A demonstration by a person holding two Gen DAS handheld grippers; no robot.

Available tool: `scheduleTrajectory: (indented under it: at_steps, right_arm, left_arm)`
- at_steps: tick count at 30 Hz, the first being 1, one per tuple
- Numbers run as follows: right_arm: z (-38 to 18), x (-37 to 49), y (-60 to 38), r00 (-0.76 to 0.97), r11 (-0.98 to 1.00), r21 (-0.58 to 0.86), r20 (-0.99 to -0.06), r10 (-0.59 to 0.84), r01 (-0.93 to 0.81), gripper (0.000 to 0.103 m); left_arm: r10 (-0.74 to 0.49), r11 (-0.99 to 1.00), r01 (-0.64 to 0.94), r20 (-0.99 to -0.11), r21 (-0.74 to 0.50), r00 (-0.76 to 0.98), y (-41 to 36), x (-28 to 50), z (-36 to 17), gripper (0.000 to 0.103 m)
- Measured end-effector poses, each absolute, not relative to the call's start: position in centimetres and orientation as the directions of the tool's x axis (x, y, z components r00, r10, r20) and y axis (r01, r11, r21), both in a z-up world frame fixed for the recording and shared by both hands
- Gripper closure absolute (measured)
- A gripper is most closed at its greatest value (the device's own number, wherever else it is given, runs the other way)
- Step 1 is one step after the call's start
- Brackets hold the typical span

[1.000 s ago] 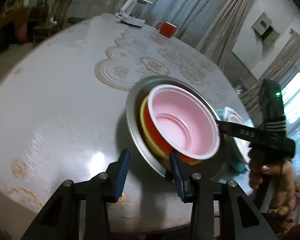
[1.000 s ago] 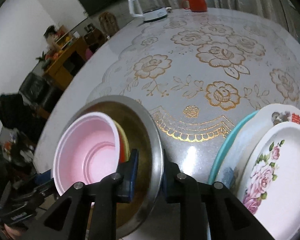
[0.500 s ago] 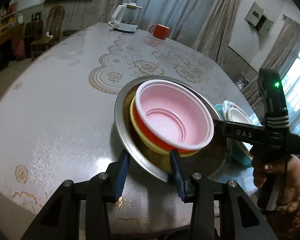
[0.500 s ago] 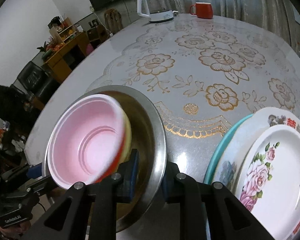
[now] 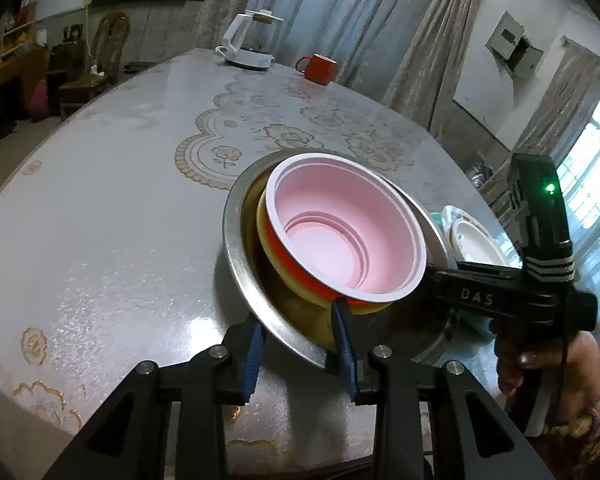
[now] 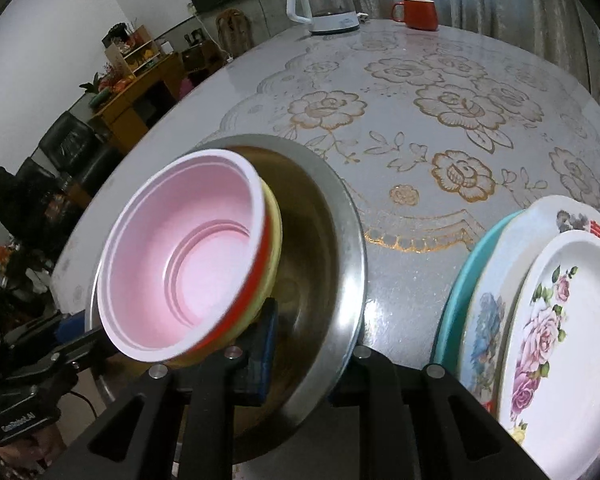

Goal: Organize plates and bowls
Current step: 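Grasp the rim of the steel basin with both tools, then lift the steel basin with both tools and carry it over the plate stack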

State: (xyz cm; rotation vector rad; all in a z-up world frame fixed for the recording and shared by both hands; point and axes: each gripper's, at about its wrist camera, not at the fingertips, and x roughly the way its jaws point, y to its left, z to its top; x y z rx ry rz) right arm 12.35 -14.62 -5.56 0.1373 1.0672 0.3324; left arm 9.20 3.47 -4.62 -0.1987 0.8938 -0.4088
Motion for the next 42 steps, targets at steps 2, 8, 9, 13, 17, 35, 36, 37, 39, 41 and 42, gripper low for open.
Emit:
scheduleTrajectory:
  at_steps: [2, 8, 9, 13, 17, 35, 36, 37, 39, 41, 42]
  right_arm:
    - [-5.4, 12.3, -14.9, 0.439, 0.938, 0.286, -0.830, 0.344, -0.194, 0.086]
    - [-4.5, 11.7, -15.3, 0.457, 0.936, 0.289, -0.817, 0.351, -0.202, 0.088]
    - [-4.7, 11.8, -15.4, 0.458, 0.934, 0.297, -0.815, 0.356, -0.197, 0.088]
    - [-5.2, 11.9, -15.6, 0.456, 0.933, 0.316, -0.814, 0.359, -0.172, 0.089]
    - [-5.2, 11.8, -15.8, 0.462, 0.929, 0.335, -0.806, 0.369, -0.157, 0.089]
    - [-5.3, 11.8, -15.7, 0.458, 0.933, 0.328, -0.814, 0.358, -0.145, 0.089]
    - [-5.3, 11.7, -15.7, 0.458, 0.933, 0.328, -0.814, 0.357, -0.145, 0.089]
    - [-5.3, 11.7, -15.7, 0.457, 0.933, 0.330, -0.814, 0.359, -0.144, 0.089]
    - [-5.3, 11.7, -15.8, 0.455, 0.931, 0.338, -0.813, 0.363, -0.139, 0.089]
    - [-5.3, 11.7, -15.9, 0.455, 0.930, 0.341, -0.812, 0.365, -0.138, 0.089]
    - [-5.2, 11.7, -15.8, 0.456, 0.930, 0.339, -0.812, 0.364, -0.139, 0.089]
  left_arm:
    - [-0.410, 0.912, 0.251, -0.719, -0.324, 0.561, 3.4, 9.1, -4.6, 0.068]
    - [-0.390, 0.921, 0.248, -0.721, -0.301, 0.573, 3.3, 8.8, -4.6, 0.067]
    - [-0.386, 0.922, 0.250, -0.719, -0.295, 0.578, 3.2, 8.8, -4.5, 0.067]
    - [-0.353, 0.936, 0.241, -0.726, -0.259, 0.590, 2.6, 8.8, -4.6, 0.053]
    - [-0.367, 0.930, 0.230, -0.722, -0.285, 0.586, 2.7, 9.0, -5.0, 0.052]
    - [-0.355, 0.935, 0.248, -0.699, -0.255, 0.620, 1.8, 8.4, -4.8, 0.062]
    - [-0.354, 0.935, 0.247, -0.699, -0.254, 0.621, 1.8, 8.4, -4.8, 0.062]
    - [-0.353, 0.936, 0.247, -0.699, -0.252, 0.622, 1.8, 8.3, -4.8, 0.062]
    - [-0.350, 0.937, 0.247, -0.700, -0.249, 0.623, 1.8, 8.3, -4.8, 0.062]
    - [-0.349, 0.937, 0.247, -0.701, -0.247, 0.622, 1.8, 8.3, -4.8, 0.062]
    - [-0.348, 0.937, 0.246, -0.702, -0.247, 0.622, 1.8, 8.3, -4.8, 0.062]
